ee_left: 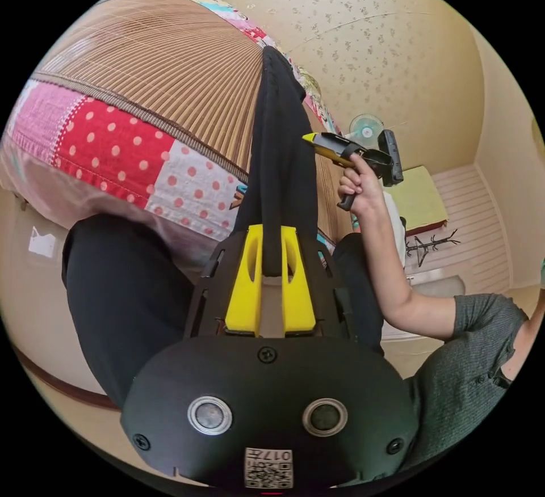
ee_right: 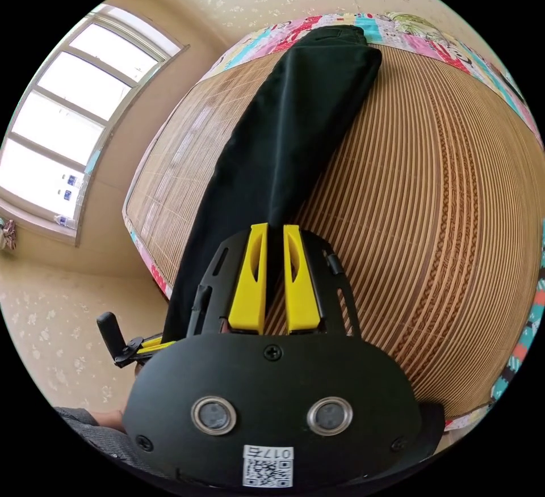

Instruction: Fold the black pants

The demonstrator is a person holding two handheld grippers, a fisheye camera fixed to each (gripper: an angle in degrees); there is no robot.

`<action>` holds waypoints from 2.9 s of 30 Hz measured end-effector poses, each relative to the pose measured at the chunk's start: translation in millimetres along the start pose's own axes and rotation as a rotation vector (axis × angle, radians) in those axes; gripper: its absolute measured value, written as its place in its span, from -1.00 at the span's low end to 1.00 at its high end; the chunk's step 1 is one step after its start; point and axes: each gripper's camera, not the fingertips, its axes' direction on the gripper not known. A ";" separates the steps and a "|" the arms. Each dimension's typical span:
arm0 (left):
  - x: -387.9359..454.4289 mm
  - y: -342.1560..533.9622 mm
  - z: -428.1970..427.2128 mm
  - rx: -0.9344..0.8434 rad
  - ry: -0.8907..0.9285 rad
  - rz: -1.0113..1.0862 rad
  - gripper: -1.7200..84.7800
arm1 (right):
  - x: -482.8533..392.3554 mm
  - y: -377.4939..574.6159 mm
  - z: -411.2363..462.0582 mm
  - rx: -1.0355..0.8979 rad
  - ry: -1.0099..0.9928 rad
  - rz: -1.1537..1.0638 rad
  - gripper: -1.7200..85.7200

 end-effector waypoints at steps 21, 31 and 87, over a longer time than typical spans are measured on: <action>8.5 15.0 -44.8 0.066 -0.045 0.128 -0.78 | 32.7 53.8 102.4 0.157 0.130 0.064 -0.90; -55.7 52.4 -134.2 0.167 -0.096 0.199 -0.84 | -31.4 -59.5 198.9 -0.451 0.633 -0.363 -0.91; 76.8 -33.5 -20.0 -0.073 -0.081 0.114 -0.85 | 76.9 -99.6 178.1 -0.638 0.393 -0.532 -0.96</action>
